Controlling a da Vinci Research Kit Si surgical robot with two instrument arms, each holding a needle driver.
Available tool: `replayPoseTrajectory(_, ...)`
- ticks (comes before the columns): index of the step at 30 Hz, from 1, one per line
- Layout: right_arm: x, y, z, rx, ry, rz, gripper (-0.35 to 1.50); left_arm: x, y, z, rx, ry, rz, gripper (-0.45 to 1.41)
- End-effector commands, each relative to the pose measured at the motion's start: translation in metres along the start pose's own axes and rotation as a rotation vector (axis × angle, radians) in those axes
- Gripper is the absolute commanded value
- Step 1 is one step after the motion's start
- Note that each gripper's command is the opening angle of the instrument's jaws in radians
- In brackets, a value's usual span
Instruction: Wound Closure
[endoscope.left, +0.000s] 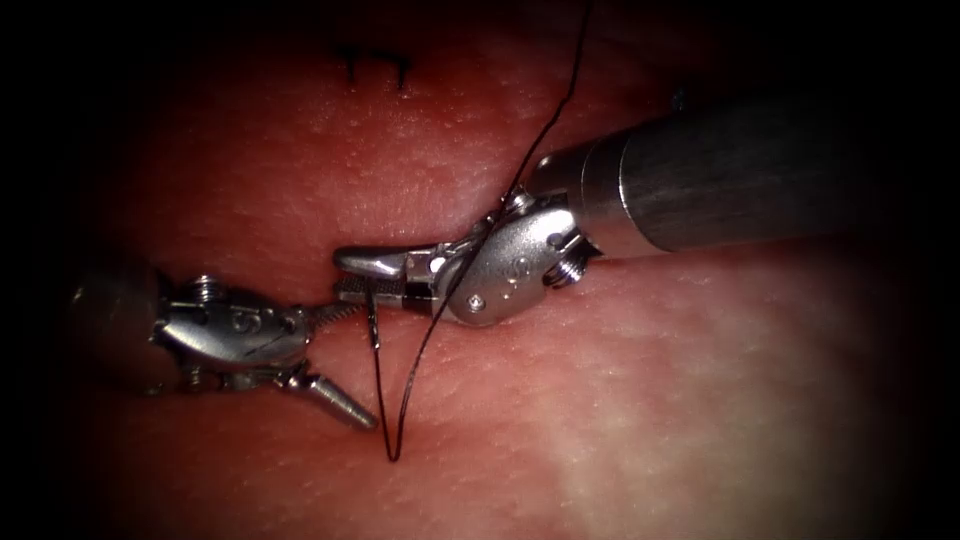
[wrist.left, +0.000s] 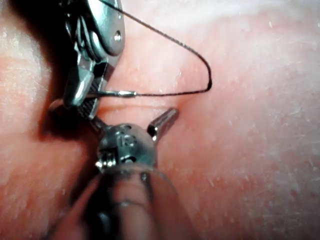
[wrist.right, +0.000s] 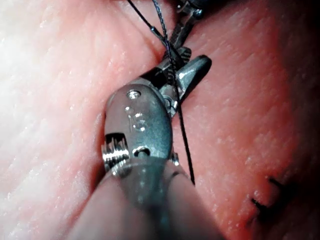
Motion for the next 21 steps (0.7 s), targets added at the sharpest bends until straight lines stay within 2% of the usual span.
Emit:
replayPoseTrajectory(1, -0.0007, -0.0006, 0.0007, 0.005, -0.007, 0.006, -0.35, 0.0007, -0.0005, 0.0008, 0.003, 0.000, -0.002, 0.89)
replayPoseTrajectory(10, -0.0021, -0.0010, 0.0002, 0.021, -0.055, 0.128, -0.35, 0.0007, -0.0005, 0.0008, 0.002, 0.000, -0.002, 0.89)
replayPoseTrajectory(15, -0.0030, -0.0023, 0.0003, 0.044, -0.087, 0.179, -0.35, 0.0007, -0.0005, 0.0008, 0.002, 0.000, -0.003, 0.89)
replayPoseTrajectory(21, -0.0035, -0.0022, -0.0001, 0.065, -0.122, 0.266, -0.35, 0.0007, -0.0005, 0.0008, 0.002, 0.000, -0.003, 0.89)
